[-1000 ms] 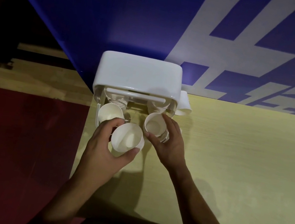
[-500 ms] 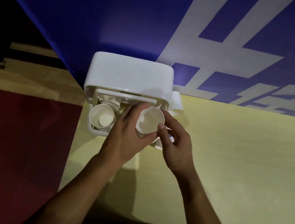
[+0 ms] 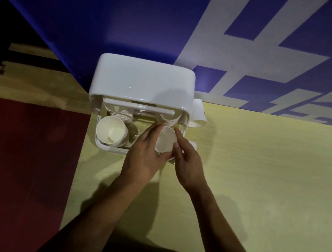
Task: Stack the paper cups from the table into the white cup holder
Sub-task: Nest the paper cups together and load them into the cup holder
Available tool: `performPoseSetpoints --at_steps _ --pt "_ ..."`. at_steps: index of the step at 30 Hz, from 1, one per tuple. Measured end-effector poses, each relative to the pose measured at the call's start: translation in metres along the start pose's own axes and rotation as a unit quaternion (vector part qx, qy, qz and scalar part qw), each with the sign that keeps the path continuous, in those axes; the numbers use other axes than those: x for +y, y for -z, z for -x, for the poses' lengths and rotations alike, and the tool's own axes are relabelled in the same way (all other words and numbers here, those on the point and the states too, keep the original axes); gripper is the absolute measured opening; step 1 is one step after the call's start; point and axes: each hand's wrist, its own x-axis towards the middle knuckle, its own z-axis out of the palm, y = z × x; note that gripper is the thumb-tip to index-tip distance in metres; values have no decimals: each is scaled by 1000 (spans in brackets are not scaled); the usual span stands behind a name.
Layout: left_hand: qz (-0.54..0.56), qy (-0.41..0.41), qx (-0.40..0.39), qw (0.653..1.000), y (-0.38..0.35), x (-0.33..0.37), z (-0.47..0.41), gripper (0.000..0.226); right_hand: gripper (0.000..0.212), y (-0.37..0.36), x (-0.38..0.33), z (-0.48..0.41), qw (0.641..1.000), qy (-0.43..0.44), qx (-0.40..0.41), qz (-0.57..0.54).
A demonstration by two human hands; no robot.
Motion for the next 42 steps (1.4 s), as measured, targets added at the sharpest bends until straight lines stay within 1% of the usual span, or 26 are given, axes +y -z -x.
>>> performPoseSetpoints --at_steps 2,4,7,9,10,11,12,13,14,15,16,18,20,22,23,25,27,29,32,33,35,37,38,40,41,42 --pt "3 3 30 1000 -2 4 3 76 41 3 1 -5 1000 -13 -14 4" --pt "9 6 38 999 -3 8 3 74 41 6 -1 -7 999 -23 -30 4" --pt "11 -4 49 999 -1 8 6 79 39 15 -10 0 1000 -10 -24 6" --pt "-12 -53 107 993 2 7 22 79 31 29 -12 5 999 -15 20 -26" --pt "-23 -69 138 988 2 9 35 73 28 38 -11 6 997 -33 54 -45" --pt "-26 -73 150 986 0 13 49 63 25 48 -6 6 992 -60 91 -56" --pt "-23 -64 137 988 -5 18 64 54 24 59 1 5 988 -83 117 -60" --pt "-17 -40 102 994 -12 23 74 49 25 70 7 4 984 -101 133 -61" --pt "-6 3 52 999 -24 28 82 50 25 79 14 4 981 -113 142 -66" --pt "12 60 4 998 -38 32 85 57 24 88 20 4 978 -122 150 -72" --pt "46 133 -31 990 -52 34 83 68 24 95 25 6 976 -127 156 -82" --pt "132 276 -46 951 -82 36 70 87 25 110 37 11 976 -133 149 -89" --pt "184 351 -7 918 -111 34 53 97 25 121 49 19 977 -140 131 -94" --pt "182 378 40 907 -136 34 37 103 25 133 60 28 977 -155 114 -92" --pt "171 383 64 905 -148 34 29 101 24 139 65 32 977 -162 104 -90" --pt "158 400 104 897 -166 39 19 90 24 155 76 39 979 -169 81 -84" --pt "166 429 133 878 -177 41 14 82 23 170 87 41 981 -175 57 -61" --pt "201 430 151 867 -181 48 14 80 22 185 97 34 982 -184 39 -30" --pt "291 398 161 855 -172 68 33 65 21 193 103 -1 986 -160 16 48" --pt "296 380 161 861 -165 77 43 60 26 190 100 -16 987 -142 3 77" --pt "293 338 163 880 -151 91 66 51 45 176 86 -52 986 -112 -29 122" --pt "296 300 175 890 -135 101 86 45 65 150 69 -86 983 -110 -62 135" --pt "297 286 188 891 -126 104 94 41 76 135 62 -102 981 -130 -78 124" --pt "278 260 210 901 -112 103 108 33 104 103 50 -126 971 -205 -86 83" --pt "262 249 216 907 -107 101 115 36 120 91 46 -133 964 -248 -82 60" --pt "252 250 223 908 -103 99 122 44 131 81 46 -139 956 -282 -74 38"
